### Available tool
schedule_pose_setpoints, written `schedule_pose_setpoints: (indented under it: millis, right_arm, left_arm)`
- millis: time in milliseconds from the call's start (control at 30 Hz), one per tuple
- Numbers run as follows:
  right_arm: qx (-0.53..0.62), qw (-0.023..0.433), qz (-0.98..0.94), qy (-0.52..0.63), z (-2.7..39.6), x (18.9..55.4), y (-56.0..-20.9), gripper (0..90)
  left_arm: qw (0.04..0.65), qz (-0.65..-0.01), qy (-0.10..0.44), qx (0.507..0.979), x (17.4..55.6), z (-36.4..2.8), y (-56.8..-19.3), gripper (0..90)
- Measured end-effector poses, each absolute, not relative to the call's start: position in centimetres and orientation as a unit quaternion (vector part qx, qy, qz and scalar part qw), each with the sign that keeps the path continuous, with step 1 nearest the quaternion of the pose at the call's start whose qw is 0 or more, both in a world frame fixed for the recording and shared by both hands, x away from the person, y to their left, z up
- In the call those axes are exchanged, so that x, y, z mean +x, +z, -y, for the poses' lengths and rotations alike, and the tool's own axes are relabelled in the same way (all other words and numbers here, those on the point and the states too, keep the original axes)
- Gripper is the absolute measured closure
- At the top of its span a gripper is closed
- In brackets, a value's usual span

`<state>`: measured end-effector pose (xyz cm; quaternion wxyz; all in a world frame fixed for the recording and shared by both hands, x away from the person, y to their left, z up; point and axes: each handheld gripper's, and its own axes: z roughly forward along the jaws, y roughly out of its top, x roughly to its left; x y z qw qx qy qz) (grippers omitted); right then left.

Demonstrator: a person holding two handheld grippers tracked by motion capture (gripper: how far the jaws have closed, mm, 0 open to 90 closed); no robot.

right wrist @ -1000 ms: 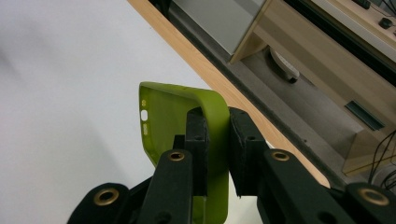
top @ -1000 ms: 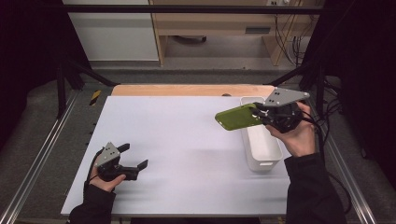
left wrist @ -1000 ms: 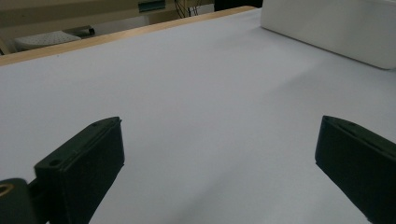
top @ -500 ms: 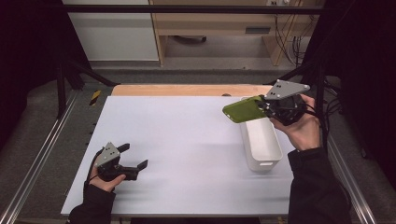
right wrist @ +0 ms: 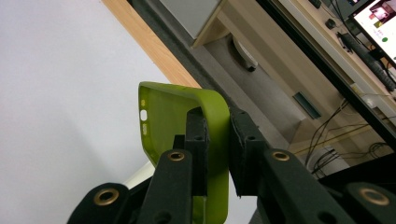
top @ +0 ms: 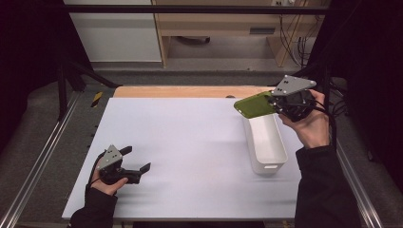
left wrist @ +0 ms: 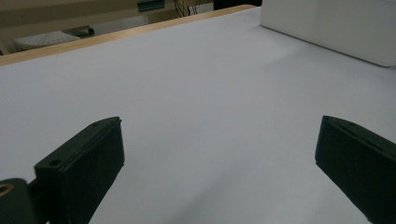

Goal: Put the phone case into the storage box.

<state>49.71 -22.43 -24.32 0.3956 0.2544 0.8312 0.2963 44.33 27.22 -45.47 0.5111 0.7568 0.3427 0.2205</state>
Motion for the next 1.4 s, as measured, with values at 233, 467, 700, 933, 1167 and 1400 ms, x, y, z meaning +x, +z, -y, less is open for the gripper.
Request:
schedule_pose_setpoints:
  millis: [233, 467, 700, 933, 1167, 1400]
  right_arm:
    - [0.25, 0.41, -0.834, 0.271, 22.6, 50.4, -24.1, 79.4]
    - [0.244, 0.418, -0.838, 0.252, 22.7, 51.0, -23.9, 79.4]
    - [0.238, 0.423, -0.843, 0.23, 22.8, 51.8, -23.9, 79.4]
    - [0.227, 0.425, -0.852, 0.205, 22.8, 52.6, -24.1, 79.3]
    - [0.215, 0.422, -0.861, 0.183, 22.9, 53.3, -24.2, 79.3]
    - [0.203, 0.415, -0.872, 0.163, 22.9, 54.0, -24.6, 79.2]
  left_arm:
    - [0.51, -0.342, 0.219, 0.758, 44.3, -27.2, -45.5, 1.1]
    - [0.51, -0.343, 0.219, 0.758, 44.4, -27.3, -45.5, 1.1]
    - [0.511, -0.342, 0.219, 0.758, 44.4, -27.3, -45.5, 1.1]
    - [0.511, -0.341, 0.219, 0.758, 44.4, -27.3, -45.6, 1.2]
    - [0.511, -0.34, 0.218, 0.759, 44.5, -27.3, -45.7, 1.2]
    - [0.509, -0.339, 0.216, 0.761, 44.5, -27.3, -45.7, 1.2]
